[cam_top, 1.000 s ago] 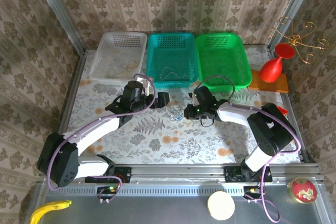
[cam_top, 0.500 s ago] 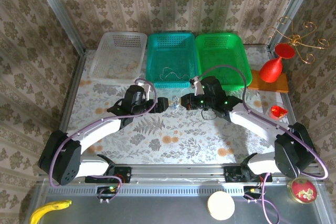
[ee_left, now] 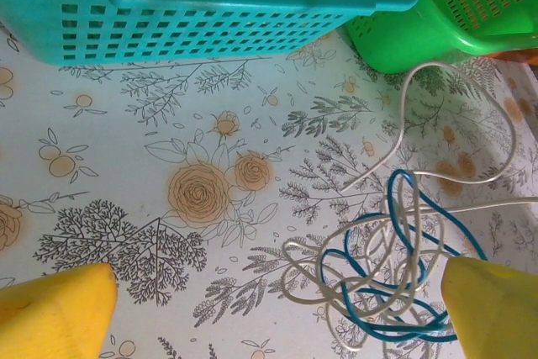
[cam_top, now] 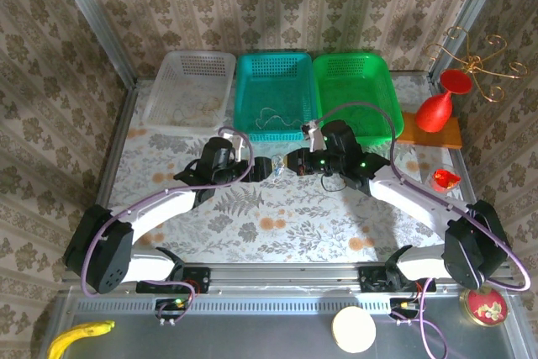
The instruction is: Untangle the cables
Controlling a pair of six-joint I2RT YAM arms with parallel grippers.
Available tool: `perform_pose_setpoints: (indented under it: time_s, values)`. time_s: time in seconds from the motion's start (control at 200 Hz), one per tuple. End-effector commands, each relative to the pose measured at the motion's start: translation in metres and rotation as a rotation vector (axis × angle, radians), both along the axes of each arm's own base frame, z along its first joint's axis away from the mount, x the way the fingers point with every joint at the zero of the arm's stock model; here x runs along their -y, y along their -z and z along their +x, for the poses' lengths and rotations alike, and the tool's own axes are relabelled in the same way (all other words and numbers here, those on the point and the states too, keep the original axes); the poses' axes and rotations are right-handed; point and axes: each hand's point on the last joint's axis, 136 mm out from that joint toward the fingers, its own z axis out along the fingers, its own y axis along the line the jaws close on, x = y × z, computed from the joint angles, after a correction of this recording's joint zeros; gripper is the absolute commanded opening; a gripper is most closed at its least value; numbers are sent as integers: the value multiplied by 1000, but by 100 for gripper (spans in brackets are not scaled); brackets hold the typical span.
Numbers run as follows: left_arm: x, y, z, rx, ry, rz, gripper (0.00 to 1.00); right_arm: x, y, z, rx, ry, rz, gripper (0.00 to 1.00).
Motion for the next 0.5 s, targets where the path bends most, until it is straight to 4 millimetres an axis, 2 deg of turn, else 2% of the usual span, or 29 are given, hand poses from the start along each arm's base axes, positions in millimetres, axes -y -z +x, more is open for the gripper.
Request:
perform_pose_setpoints:
  time_s: [0.0,0.28,0.38,0.495]
  values:
    - [7,-6,-6,24,40,-31,100,-7,-1,-4,-14,-24,10,0]
    - [26,2,-7,12,99,-77,100,-16,-6,-5,-6,-45,17,0]
    - [32,18,-7,-17,109,-72,100,-20,-12,-5,0,-53,27,0]
    - [32,45,-8,-51,90,-36,100,-21,-29,-4,29,-58,45,0]
